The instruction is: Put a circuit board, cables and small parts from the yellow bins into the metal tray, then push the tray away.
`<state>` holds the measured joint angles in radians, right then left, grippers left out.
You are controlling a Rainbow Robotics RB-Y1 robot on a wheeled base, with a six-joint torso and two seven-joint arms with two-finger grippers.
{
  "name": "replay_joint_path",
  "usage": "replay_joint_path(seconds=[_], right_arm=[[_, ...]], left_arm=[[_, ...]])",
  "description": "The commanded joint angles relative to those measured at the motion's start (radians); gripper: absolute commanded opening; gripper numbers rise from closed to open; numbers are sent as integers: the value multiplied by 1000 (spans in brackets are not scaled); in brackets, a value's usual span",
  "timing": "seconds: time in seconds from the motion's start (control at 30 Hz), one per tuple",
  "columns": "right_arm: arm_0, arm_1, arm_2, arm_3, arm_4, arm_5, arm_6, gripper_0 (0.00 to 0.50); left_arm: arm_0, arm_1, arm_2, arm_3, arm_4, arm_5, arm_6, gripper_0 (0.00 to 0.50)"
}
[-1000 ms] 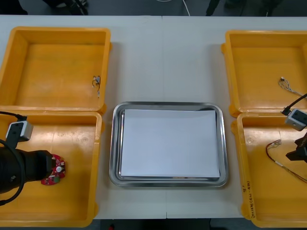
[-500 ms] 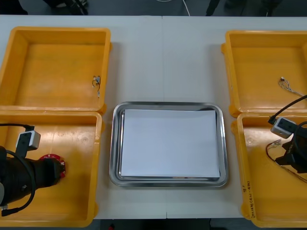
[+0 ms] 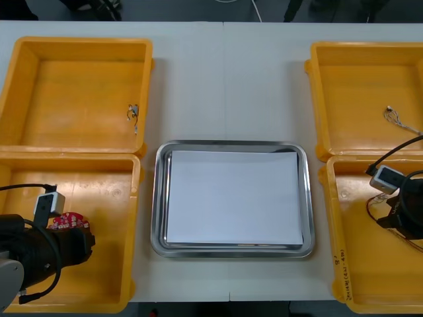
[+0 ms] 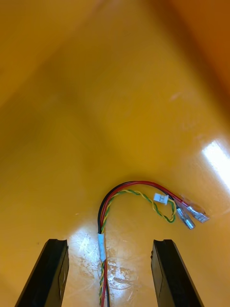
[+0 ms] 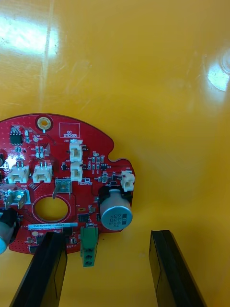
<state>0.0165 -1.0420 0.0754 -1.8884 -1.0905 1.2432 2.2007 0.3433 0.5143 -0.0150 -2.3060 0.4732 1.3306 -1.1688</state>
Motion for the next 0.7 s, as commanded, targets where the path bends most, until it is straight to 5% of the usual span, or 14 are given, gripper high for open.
replay_joint_path(seconds=[0.03,0.47,0.5,0.53,0.6,0.7], right_arm=[[-15,-47,37,34,14,-50,48,500],[39,-49,75,57,38,-162,62,500],[42,-49,75,55,40,-165,62,500],[45,-47,75,55,43,-166,65,500],[49,-49,75,52,47,-168,66,500],[60,-49,75,51,54,-183,73,500]], left_arm=[[28,16,-22,3,-19,-14,-80,500],[28,26,-43,46,-36,-62,-89,496],[28,26,-43,46,-36,-62,-91,449],[28,26,-45,46,-38,-62,-92,347],[29,26,-45,46,-36,-62,-94,0],[28,26,-45,46,-33,-62,-97,0]])
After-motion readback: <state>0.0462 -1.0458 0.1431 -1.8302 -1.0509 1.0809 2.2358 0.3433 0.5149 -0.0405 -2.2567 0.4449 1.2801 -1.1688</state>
